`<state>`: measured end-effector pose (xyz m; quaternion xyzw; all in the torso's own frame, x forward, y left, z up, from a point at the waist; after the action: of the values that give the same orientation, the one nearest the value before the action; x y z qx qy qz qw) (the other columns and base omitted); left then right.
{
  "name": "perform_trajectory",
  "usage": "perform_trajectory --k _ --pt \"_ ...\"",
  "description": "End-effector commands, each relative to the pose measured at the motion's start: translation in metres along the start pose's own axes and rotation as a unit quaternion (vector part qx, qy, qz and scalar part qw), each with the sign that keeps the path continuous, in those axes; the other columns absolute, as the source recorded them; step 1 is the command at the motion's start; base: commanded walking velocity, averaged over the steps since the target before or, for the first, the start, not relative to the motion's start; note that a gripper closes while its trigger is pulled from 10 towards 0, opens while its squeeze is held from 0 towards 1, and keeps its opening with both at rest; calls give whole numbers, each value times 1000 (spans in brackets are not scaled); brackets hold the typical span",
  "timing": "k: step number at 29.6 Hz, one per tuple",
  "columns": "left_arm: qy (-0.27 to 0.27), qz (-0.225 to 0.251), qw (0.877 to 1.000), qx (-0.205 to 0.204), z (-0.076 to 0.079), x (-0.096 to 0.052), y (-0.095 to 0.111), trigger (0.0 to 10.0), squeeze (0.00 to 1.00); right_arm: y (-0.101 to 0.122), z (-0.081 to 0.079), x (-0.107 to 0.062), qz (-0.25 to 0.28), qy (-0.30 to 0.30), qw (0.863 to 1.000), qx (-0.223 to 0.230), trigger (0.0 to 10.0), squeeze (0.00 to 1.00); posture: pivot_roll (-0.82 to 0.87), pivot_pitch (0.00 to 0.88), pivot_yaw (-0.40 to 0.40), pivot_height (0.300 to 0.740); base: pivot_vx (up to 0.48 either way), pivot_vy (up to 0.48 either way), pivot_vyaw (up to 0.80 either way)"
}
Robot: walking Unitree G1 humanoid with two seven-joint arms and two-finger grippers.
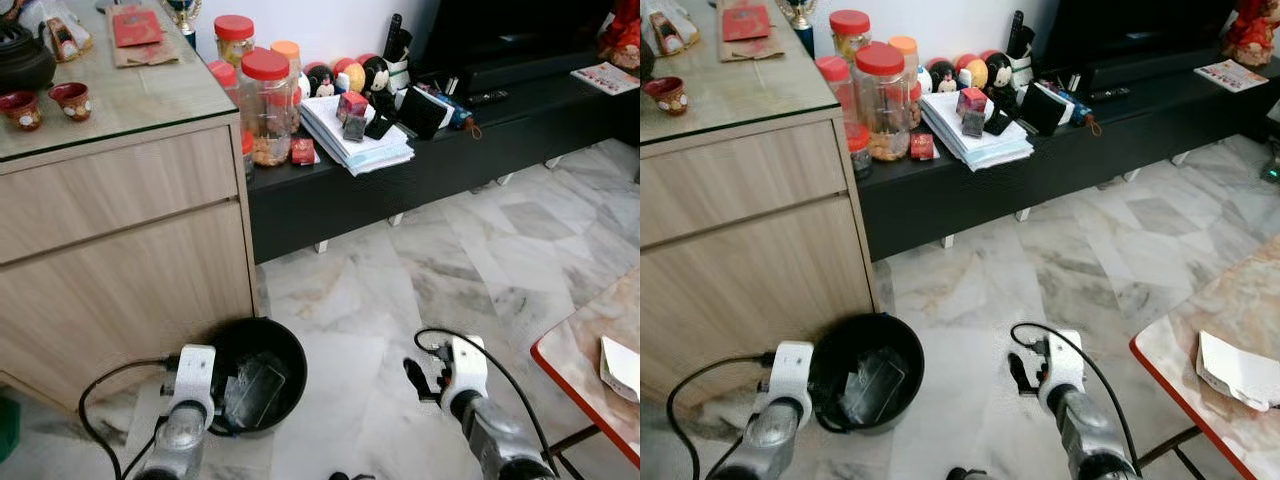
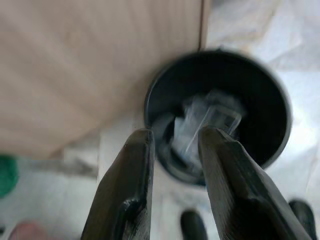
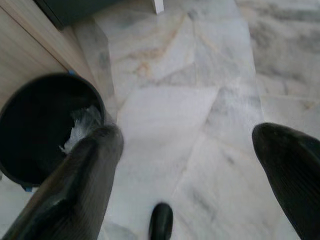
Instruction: Picking trash to rubbish bin
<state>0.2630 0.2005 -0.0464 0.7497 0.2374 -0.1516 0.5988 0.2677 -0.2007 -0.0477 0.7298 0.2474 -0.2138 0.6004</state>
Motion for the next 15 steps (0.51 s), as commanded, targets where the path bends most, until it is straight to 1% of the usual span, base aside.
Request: perform_trajectory --k 1,2,3,5,9,11,15 --pt "9 -42 999 -8 -2 -6 -20 10000 0 -18 13 -7 -28 -34 999 25 10000 0 2 28 -89 740 0 0 0" --pt "10 -60 998 -6 -1 -9 -29 10000 0 -27 18 -10 -40 -50 997 34 10000 0 3 21 -87 740 0 0 0" --pt "10 -60 998 -6 -1 -9 -29 10000 0 -27 18 -10 -40 -50 997 34 10000 0 3 21 -87 740 0 0 0" --pt "7 -90 996 -6 3 -15 -43 10000 0 -43 26 -17 -63 -73 994 46 10000 0 7 8 -85 740 0 0 0" --pt "5 -118 993 -12 8 -22 -57 10000 0 -62 34 -27 -86 -94 990 57 10000 0 1 0 -77 740 0 0 0" --pt "4 -120 993 -18 11 -23 -58 10000 0 -66 36 -30 -86 -101 989 64 10000 0 1 0 -74 740 0 0 0" --pt "1 -124 992 -16 12 -23 -59 10000 0 -66 39 -31 -83 -109 988 74 10000 0 7 1 -78 740 0 0 0"
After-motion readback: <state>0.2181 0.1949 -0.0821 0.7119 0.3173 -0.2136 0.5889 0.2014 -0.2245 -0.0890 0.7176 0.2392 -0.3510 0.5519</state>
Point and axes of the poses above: a point about 5 cm out from each wrist's last joint towards the gripper, its own x axis pointing out of the wrist towards the gripper, its own y axis along the axis of the wrist's last joint, z = x × y, the point moved 2 cm from there along x, pointing out of the wrist towards the gripper, and after that the axes turned 2 degrees about x, right-handed, at the moved point
